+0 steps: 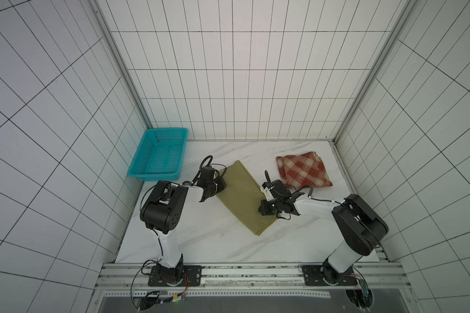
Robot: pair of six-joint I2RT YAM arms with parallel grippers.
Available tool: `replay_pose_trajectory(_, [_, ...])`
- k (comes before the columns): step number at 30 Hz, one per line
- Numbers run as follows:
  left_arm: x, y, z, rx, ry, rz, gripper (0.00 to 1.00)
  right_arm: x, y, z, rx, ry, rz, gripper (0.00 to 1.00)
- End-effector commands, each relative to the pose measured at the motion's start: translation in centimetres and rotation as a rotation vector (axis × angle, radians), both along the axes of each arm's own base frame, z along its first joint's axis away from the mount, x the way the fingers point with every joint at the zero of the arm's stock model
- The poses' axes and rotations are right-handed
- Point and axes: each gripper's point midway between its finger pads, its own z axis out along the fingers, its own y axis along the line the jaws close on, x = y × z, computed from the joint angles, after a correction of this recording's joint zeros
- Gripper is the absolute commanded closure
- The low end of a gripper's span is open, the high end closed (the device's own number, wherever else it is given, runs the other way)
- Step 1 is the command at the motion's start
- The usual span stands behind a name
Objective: Fold and stack skirts
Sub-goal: Rotate the skirt at the center of the table.
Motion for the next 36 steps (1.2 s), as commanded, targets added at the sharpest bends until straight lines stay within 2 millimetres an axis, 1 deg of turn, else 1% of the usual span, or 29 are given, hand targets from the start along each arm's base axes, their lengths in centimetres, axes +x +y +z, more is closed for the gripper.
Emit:
replay_pose_trajectory(1, [-4.0,2.8,-3.6,0.074,0.153,0.068,1.0,1.5,-1.4,-1.7,-0.101,0.013,0.007,1.0])
replay_pose_trajectory(5, [-6.8,4.1,-3.4,0.076,0.18,0.103,1.0,3.2,-1.6,-2.1,-0.182,-0.012,0.045,1.0])
replay_pose_trajectory(8, [-9.6,4.9,-3.2,0.062,0.202,0.125,1.0,4.5,-1.5,-2.3,-0.21,-0.023,0.063,1.0])
replay_pose_trajectory(12, [-13.3,5.9,-2.4,0.058,0.219,0.146,1.0,5.9,-0.3,-1.4,-0.187,-0.063,0.103,1.0])
replay_pose_trajectory(14, [-14.4,5.8,-1.6,0.046,0.196,0.127,1.0,6.4,0.3,-0.7,-0.169,-0.08,0.124,1.0])
replay_pose_trajectory(15, [-14.6,5.7,-0.8,0.053,0.174,0.107,1.0,6.7,0.5,-0.1,-0.164,-0.095,0.124,1.0])
replay_pose_trajectory(16, [-14.6,5.4,0.0,0.056,0.149,0.086,1.0,7.0,0.7,0.6,-0.156,-0.107,0.124,1.0])
replay_pose_trajectory(18, [-14.1,4.5,2.4,0.046,0.071,0.033,1.0,7.2,1.3,2.7,-0.117,-0.137,0.131,1.0])
replay_pose_trajectory(21, [-12.7,2.8,5.9,0.013,-0.028,-0.028,0.99,6.6,2.2,5.9,-0.036,-0.173,0.142,1.0])
replay_pose_trajectory(23, [-11.9,1.4,7.5,-0.002,-0.066,-0.075,0.99,5.8,2.3,7.2,0.012,-0.179,0.142,1.0])
replay_pose_trajectory(25, [-11.3,-0.4,8.2,-0.009,-0.09,-0.129,0.99,4.8,2.5,8.1,0.069,-0.178,0.151,1.0])
replay_pose_trajectory(26, [-11.0,-1.4,8.4,-0.02,-0.1,-0.157,0.99,4.2,2.5,8.2,0.091,-0.169,0.147,1.0])
replay_pose_trajectory(27, [-10.7,-2.3,8.2,-0.027,-0.099,-0.182,0.99,3.8,2.6,8.2,0.117,-0.16,0.147,1.0])
replay_pose_trajectory(28, [-10.4,-2.9,7.8,-0.032,-0.093,-0.196,0.99,3.4,2.7,8.2,0.14,-0.154,0.153,1.0])
replay_pose_trajectory(30, [-9.7,-4.0,6.8,-0.036,-0.072,-0.217,1.0,2.8,2.6,7.5,0.17,-0.137,0.143,1.0])
replay_pose_trajectory(34, [-8.4,-5.0,4.6,-0.033,-0.031,-0.227,1.0,2.1,2.0,5.7,0.196,-0.106,0.112,1.0])
replay_pose_trajectory(36, [-7.9,-5.3,3.7,-0.042,-0.017,-0.215,1.0,1.5,1.6,4.4,0.197,-0.083,0.105,1.0])
